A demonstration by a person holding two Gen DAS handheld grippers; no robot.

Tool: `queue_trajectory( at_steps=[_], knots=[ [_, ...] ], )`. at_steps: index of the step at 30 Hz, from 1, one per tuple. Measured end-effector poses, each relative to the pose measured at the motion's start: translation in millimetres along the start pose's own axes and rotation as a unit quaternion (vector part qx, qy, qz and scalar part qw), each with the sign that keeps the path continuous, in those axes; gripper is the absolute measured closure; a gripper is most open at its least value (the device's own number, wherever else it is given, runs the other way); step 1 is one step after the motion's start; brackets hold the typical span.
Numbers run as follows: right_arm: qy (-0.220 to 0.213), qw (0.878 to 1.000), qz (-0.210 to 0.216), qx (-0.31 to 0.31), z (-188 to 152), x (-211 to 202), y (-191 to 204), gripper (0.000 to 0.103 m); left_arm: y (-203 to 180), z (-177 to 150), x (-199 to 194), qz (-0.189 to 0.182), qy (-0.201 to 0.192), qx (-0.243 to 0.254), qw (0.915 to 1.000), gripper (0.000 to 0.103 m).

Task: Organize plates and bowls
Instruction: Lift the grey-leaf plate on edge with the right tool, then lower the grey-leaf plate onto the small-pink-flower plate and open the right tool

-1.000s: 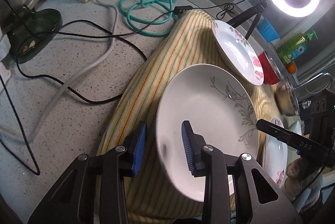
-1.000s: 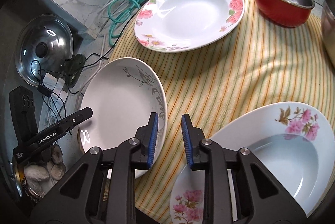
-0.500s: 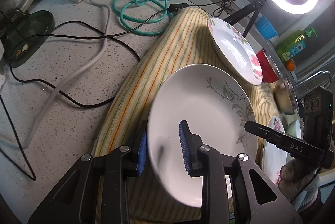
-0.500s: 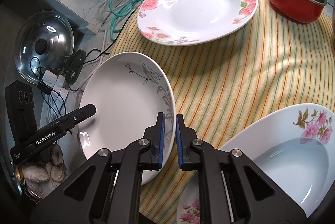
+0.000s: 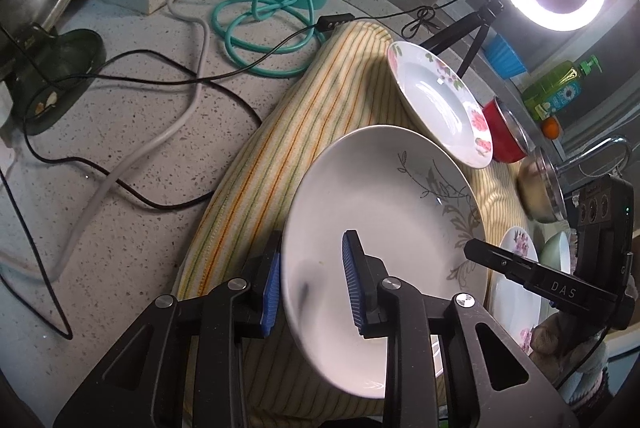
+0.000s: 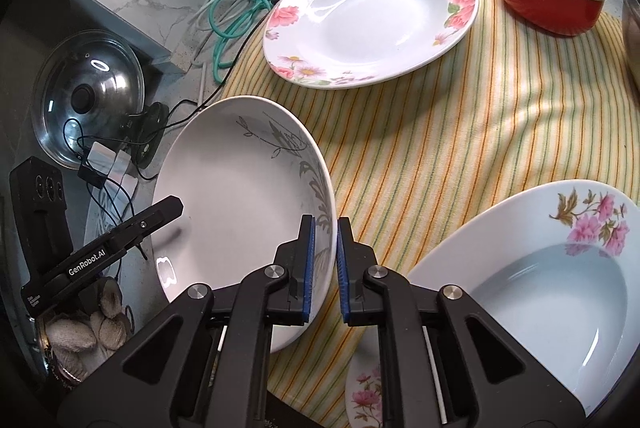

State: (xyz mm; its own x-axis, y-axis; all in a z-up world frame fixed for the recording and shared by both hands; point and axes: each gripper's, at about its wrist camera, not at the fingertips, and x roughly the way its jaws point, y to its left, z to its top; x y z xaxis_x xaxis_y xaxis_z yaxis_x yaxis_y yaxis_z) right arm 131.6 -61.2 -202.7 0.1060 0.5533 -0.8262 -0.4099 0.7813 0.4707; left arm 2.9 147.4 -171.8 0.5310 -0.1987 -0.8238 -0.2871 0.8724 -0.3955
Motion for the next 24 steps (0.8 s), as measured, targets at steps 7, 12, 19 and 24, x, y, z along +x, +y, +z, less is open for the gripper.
queue_trajectory(
  at_steps=[7, 12, 19, 24],
  knots=[
    [-0.019, 1.0, 0.005, 0.011, -6, -28, -7, 0.093, -16, 2, -10, -0.01, -0.012, 0.016, 0.9997, 0.077],
    [-0.03, 0.999, 0.002, 0.025, -14, -47, -16, 0.093, -32, 1, -12, -0.022, -0.013, 0.03, 0.9992, 0.077],
    [-0.047, 0.998, -0.008, 0.047, -28, -74, -32, 0.093, -57, -2, -13, -0.041, -0.006, 0.056, 0.9976, 0.077],
    [-0.058, 0.996, -0.021, 0.064, -39, -93, -48, 0.093, -78, -7, -8, -0.057, 0.005, 0.078, 0.9953, 0.077]
  ],
)
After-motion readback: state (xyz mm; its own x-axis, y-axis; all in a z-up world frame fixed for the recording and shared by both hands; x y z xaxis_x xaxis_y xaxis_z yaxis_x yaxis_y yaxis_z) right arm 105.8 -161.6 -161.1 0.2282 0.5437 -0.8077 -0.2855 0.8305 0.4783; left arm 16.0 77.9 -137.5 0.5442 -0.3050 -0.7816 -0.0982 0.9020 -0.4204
